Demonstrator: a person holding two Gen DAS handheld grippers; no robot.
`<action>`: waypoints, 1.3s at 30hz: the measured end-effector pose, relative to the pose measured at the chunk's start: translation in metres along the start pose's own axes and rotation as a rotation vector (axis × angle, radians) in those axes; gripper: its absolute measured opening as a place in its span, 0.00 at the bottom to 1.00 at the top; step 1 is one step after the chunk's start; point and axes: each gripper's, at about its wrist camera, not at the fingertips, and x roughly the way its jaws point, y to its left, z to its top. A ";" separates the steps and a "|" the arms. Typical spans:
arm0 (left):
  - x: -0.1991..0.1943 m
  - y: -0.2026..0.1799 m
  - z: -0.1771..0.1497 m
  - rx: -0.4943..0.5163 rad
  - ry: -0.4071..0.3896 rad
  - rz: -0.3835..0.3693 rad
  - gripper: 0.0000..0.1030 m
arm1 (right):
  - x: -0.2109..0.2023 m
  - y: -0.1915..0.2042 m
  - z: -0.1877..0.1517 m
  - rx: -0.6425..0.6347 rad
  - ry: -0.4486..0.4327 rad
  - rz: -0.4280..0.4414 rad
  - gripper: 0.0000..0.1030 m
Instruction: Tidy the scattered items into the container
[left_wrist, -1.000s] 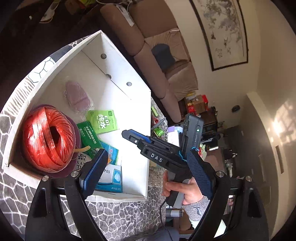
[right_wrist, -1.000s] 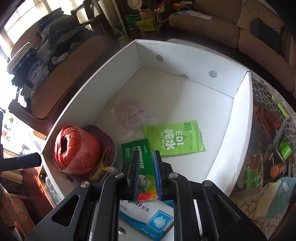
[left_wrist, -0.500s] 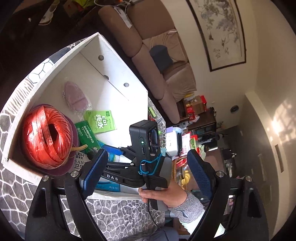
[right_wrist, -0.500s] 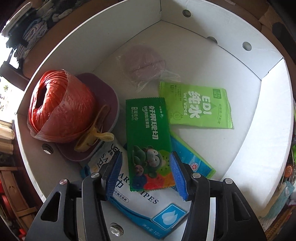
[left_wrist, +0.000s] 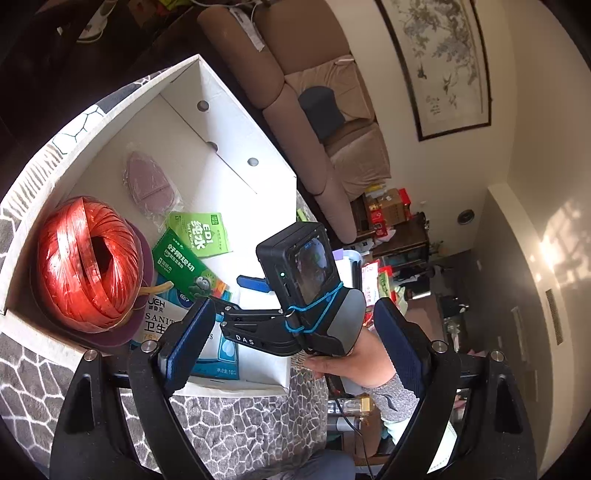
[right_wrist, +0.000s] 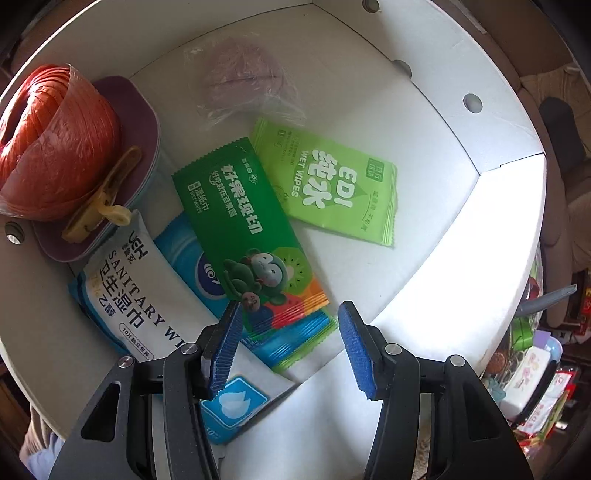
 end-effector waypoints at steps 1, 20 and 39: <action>0.000 0.000 0.000 -0.001 -0.003 0.002 0.84 | -0.006 -0.005 0.003 0.030 -0.034 0.028 0.54; -0.012 -0.010 0.008 0.017 -0.072 0.007 0.97 | 0.024 -0.028 0.056 0.422 -0.169 0.266 0.61; -0.004 -0.007 0.005 0.017 -0.057 0.001 0.98 | -0.014 -0.061 0.009 0.364 -0.179 0.269 0.58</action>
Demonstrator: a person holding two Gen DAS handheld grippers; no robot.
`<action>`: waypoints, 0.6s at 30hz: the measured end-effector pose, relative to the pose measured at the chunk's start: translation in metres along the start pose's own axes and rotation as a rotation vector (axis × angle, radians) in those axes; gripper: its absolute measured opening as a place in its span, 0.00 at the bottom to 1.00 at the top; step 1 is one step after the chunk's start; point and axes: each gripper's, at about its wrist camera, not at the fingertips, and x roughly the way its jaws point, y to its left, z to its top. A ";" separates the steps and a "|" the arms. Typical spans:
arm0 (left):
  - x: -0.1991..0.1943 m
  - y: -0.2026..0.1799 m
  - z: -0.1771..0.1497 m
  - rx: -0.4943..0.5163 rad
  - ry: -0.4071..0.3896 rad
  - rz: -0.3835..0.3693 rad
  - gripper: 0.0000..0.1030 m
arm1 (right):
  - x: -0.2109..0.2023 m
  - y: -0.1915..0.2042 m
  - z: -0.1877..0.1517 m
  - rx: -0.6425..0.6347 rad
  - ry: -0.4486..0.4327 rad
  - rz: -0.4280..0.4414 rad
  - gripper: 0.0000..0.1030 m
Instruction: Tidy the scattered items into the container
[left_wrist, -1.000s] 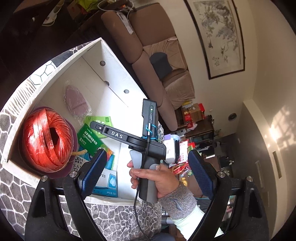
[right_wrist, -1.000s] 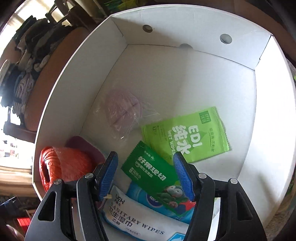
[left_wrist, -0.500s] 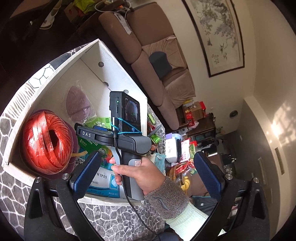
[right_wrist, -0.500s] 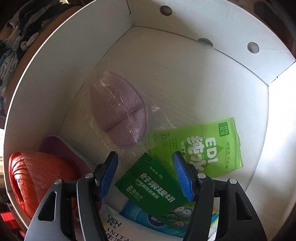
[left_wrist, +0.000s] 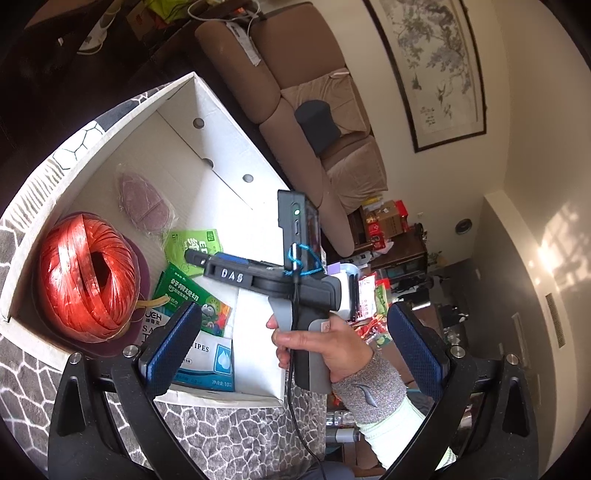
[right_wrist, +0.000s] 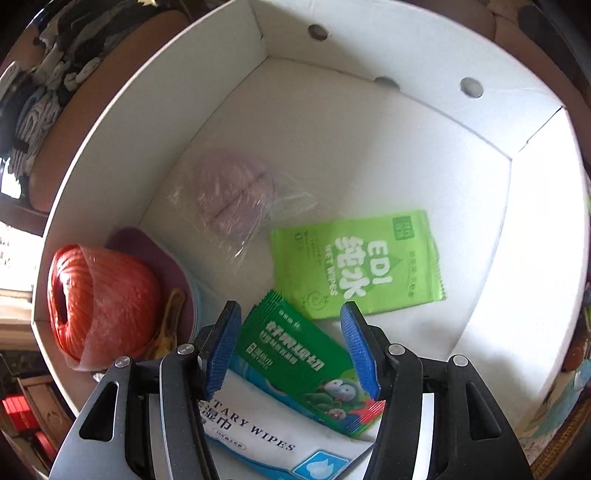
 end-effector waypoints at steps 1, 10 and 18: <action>0.002 -0.002 0.000 0.005 0.001 0.010 0.98 | -0.005 -0.010 0.007 0.040 -0.032 -0.010 0.59; 0.017 -0.001 0.004 0.006 0.023 0.011 1.00 | 0.027 -0.036 0.048 0.018 0.002 -0.125 0.69; 0.022 0.004 0.003 0.061 0.056 0.068 1.00 | 0.046 -0.049 0.053 0.022 0.056 -0.135 0.70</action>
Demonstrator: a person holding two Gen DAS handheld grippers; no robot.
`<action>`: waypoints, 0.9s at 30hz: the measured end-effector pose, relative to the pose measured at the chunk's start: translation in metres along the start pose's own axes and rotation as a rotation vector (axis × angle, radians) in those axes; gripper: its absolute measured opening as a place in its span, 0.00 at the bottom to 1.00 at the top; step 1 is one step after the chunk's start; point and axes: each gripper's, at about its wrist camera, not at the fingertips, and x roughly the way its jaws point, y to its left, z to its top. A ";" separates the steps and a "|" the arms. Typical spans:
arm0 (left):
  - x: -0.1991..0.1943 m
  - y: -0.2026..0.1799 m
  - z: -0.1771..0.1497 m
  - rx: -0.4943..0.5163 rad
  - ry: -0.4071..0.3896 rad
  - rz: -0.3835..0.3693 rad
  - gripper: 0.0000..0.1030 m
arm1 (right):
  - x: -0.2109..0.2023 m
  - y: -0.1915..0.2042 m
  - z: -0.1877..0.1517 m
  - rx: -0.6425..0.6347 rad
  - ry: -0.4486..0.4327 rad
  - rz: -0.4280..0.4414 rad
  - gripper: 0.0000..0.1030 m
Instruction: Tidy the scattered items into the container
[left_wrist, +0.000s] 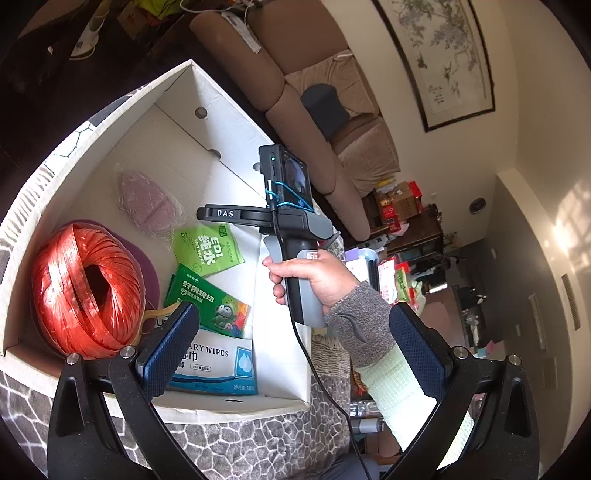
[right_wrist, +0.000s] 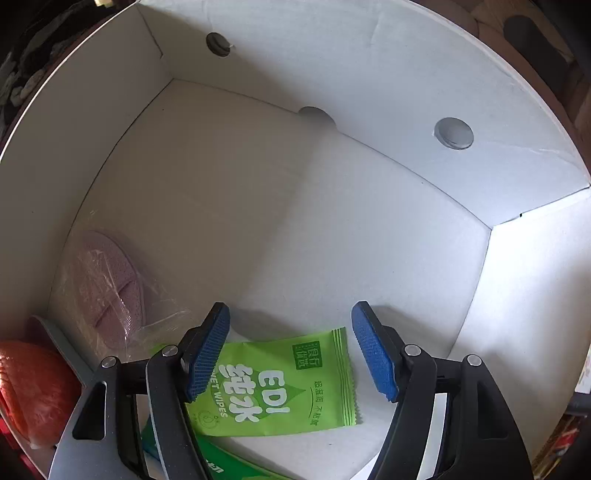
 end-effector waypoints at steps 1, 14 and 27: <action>0.001 -0.001 0.000 0.007 0.001 0.003 1.00 | -0.002 -0.004 -0.002 0.035 0.008 -0.003 0.75; -0.001 -0.003 0.000 -0.010 -0.011 -0.027 1.00 | -0.014 0.010 -0.037 -0.067 0.012 0.027 0.03; -0.008 -0.009 0.000 0.005 -0.021 -0.037 1.00 | -0.033 0.047 -0.102 -0.413 0.127 -0.202 0.07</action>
